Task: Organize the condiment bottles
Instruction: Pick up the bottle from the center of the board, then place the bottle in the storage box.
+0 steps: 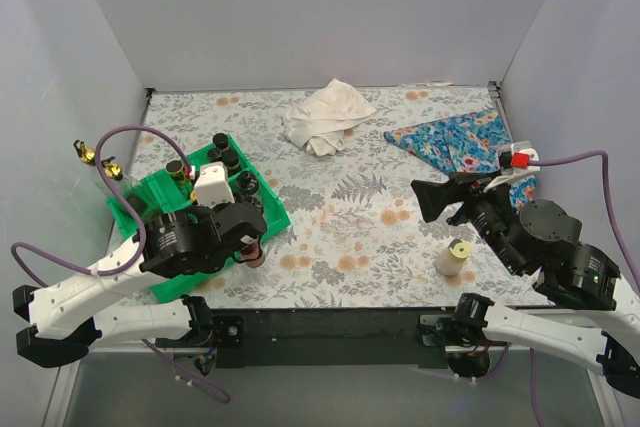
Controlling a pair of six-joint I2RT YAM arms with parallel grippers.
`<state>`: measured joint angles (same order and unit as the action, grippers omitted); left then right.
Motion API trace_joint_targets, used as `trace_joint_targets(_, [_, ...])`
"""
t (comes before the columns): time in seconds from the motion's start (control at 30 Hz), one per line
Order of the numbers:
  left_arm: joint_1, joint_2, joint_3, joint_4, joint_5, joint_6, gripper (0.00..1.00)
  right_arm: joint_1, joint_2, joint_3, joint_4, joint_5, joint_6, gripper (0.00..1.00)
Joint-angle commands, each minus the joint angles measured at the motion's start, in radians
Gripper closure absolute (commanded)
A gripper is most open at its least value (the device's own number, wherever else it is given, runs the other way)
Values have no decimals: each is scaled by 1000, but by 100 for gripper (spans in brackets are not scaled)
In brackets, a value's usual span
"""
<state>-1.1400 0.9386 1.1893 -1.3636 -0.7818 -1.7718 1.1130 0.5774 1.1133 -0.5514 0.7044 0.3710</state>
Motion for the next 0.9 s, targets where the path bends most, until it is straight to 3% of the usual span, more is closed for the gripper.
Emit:
trace_joint_targets(0.0, [22, -8, 55, -28, -198, -5, 100, 2, -14, -10, 22, 12, 16, 7])
trace_joint_targets(0.17, [100, 14, 29, -26, -298, 46, 100, 2, -30, -4, 16, 18, 13, 7])
trace_joint_targets(0.3, [183, 54, 15, 56, -245, 156, 100, 2, -39, 2, 10, 32, 9, 7])
trace_joint_targets(0.63, [312, 37, -51, 161, -229, 234, 100, 2, -39, 6, 10, 33, 0, 7])
trace_joint_targets(0.87, [339, -29, -195, 436, -192, 360, 100, 2, -31, 5, 10, 20, 6, 7])
